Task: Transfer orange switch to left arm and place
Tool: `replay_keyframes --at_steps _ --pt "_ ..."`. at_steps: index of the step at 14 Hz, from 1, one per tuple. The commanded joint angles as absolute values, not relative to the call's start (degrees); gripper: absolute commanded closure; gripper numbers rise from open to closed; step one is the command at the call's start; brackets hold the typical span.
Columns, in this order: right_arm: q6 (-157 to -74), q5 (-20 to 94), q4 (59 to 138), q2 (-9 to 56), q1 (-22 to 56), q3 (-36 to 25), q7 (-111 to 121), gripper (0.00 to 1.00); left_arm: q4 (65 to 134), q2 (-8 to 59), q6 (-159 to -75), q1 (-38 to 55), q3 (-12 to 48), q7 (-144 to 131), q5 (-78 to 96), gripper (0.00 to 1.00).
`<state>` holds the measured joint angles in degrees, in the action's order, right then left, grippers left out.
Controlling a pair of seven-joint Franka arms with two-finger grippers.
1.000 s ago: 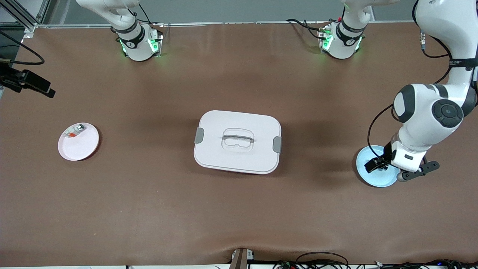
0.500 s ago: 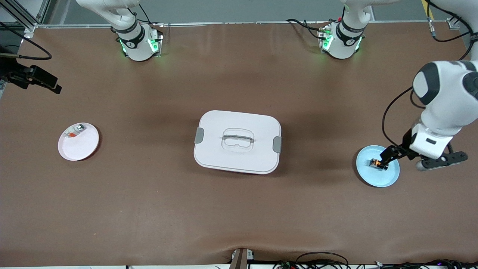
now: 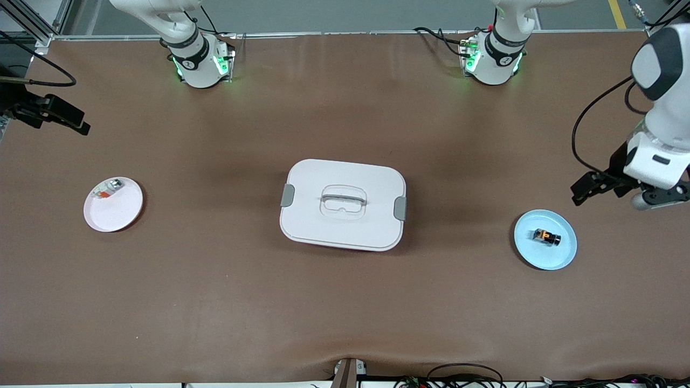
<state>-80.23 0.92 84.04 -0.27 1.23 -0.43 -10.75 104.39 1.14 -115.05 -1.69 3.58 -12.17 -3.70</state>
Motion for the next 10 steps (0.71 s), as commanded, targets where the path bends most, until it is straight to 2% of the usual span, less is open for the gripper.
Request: replay_keyframes --at_steps 1,4,10 --pt "-81.1 1.5 87.4 -3.1 0.0 0.4 -11.6 0.0 103.2 1.1 -111.5 0.1 3.2 -10.3 -3.3 0.0" --pt "-81.1 1.7 87.9 -3.3 0.0 0.2 -11.7 0.0 102.4 0.6 -110.2 2.1 2.7 -10.6 -3.3 0.0" --pt "-82.0 1.7 88.2 -4.0 0.3 0.2 -10.6 0.0 98.6 0.2 -100.4 4.5 1.0 -9.1 -3.3 0.0"
